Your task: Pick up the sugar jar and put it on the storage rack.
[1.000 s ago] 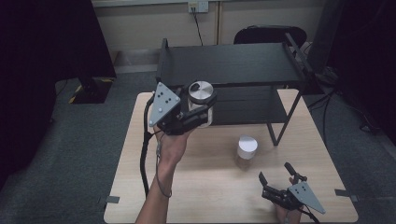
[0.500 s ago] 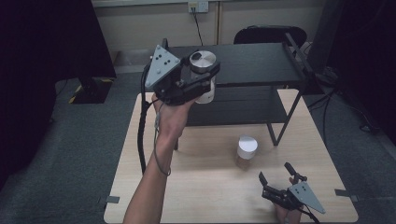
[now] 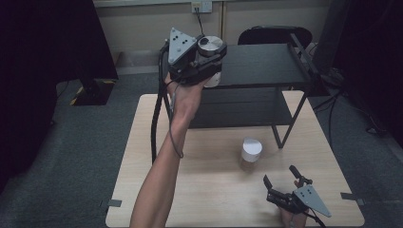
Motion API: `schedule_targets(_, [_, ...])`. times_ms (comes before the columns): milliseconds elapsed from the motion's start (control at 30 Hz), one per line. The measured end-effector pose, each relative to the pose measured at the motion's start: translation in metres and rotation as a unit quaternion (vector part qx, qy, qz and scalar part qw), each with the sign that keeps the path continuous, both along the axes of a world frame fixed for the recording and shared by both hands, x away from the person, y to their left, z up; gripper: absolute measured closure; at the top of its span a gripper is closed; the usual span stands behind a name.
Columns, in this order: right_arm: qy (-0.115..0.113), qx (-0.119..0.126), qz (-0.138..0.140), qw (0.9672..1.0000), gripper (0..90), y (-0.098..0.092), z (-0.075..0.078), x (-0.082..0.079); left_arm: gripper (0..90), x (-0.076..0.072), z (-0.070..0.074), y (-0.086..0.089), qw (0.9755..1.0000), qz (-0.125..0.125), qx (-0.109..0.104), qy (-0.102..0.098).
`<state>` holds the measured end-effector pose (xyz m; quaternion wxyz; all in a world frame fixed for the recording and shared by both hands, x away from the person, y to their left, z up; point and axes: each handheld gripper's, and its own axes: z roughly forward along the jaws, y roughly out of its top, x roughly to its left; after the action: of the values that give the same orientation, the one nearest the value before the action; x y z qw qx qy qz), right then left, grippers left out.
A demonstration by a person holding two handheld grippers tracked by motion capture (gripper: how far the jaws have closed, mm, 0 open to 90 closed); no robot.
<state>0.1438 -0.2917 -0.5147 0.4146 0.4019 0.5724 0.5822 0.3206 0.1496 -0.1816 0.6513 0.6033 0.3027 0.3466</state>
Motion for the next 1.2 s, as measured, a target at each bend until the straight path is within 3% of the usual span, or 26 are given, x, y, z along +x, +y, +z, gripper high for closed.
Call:
schedule_targets(67, [-0.001, 0.0, 0.0, 1.0, 1.2, 0.0, 0.0, 0.0, 35.4, 0.005, -0.001, -0.003, 1.0, 0.003, -0.006, 0.001])
schedule_targets(167, [-0.001, 0.0, 0.0, 1.0, 1.2, 0.0, 0.0, 0.0, 35.4, 0.011, 0.001, -0.009, 0.9998, 0.019, 0.007, 0.004])
schedule_targets(367, [-0.002, -0.001, 0.0, 1.0, 1.1, 0.0, 0.0, 0.0, 35.4, 0.024, -0.004, -0.011, 0.999, 0.038, -0.003, 0.022])
schedule_targets(467, [-0.002, 0.0, 0.0, 1.0, 1.1, 0.0, -0.001, 0.0, 35.4, 0.029, -0.007, -0.011, 0.9987, 0.039, -0.002, 0.033])
schedule_targets(533, [-0.001, 0.0, 0.0, 1.0, 1.1, 0.0, 0.0, 0.0, 35.4, 0.03, -0.01, -0.009, 0.9988, 0.037, -0.011, 0.03])
schedule_targets(800, [-0.001, -0.001, 0.001, 1.0, 1.1, 0.0, 0.0, 0.0, 35.2, 0.033, -0.009, -0.004, 0.999, 0.025, -0.01, 0.035])
schedule_targets(1033, [-0.002, -0.001, 0.0, 1.0, 1.2, 0.0, 0.0, 0.0, 34.7, 0.032, -0.008, -0.006, 0.9988, 0.03, -0.009, 0.038])
schedule_targets(1067, [-0.002, -0.001, 0.001, 1.0, 1.1, 0.0, 0.0, 0.0, 33.4, 0.031, -0.008, -0.008, 0.9988, 0.037, -0.004, 0.033])
schedule_targets(1100, [-0.002, -0.001, 0.001, 1.0, 1.1, 0.0, 0.0, 0.0, 25.9, 0.029, -0.01, -0.012, 0.9985, 0.048, -0.005, 0.025])
schedule_targets(1200, [-0.002, -0.001, 0.0, 1.0, 1.1, 0.0, -0.001, 0.0, 6.3, 0.028, -0.009, -0.01, 0.9983, 0.043, -0.02, 0.033])
